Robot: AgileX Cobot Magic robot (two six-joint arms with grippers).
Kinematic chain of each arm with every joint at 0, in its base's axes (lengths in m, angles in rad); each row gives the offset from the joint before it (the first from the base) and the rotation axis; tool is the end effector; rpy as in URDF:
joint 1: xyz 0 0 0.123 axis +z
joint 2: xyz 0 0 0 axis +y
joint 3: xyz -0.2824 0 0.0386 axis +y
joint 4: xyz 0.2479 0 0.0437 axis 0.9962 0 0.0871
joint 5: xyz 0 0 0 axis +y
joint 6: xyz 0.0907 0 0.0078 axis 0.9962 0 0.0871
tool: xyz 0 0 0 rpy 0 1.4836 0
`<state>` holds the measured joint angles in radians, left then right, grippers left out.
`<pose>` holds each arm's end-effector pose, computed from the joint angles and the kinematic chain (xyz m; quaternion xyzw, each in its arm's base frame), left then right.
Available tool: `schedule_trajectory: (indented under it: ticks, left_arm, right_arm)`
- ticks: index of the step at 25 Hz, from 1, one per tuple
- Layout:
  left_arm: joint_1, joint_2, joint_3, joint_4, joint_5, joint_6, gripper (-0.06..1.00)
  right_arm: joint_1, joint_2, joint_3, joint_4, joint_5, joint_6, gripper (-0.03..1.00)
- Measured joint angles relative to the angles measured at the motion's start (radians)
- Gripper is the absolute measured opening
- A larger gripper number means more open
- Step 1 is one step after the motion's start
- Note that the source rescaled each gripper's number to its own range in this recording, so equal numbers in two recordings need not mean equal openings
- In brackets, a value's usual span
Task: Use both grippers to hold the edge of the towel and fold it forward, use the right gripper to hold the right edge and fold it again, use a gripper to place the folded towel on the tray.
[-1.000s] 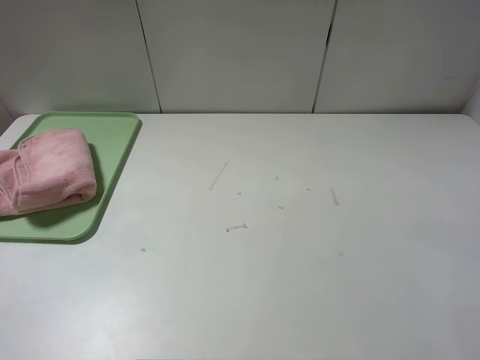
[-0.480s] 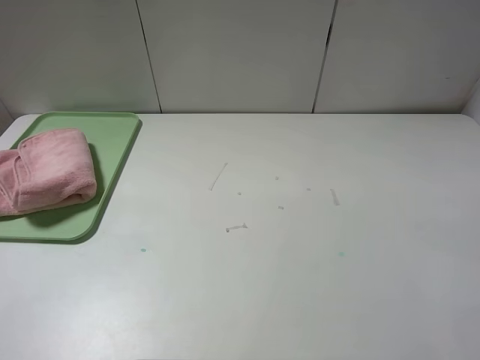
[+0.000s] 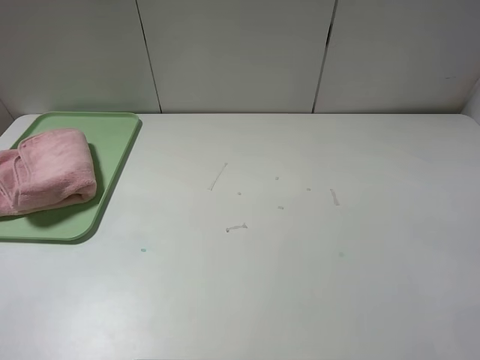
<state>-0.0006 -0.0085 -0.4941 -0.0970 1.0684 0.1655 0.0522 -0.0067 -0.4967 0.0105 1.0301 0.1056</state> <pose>-0.0060 -0.0077 0.2752 0.0729 0.8504 -0.0055 0.5210 -0.0043 0.0006 0.2787 0.0224 0.8439 0.0475 0.5339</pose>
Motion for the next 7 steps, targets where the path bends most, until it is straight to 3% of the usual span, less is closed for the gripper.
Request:
schedule_trajectory:
  ticks: [7]
  left_arm:
    - [0.0,0.0,0.0,0.0,0.0,0.0,1.0]
  right_arm:
    - [0.0,0.0,0.0,0.0,0.0,0.0,1.0]
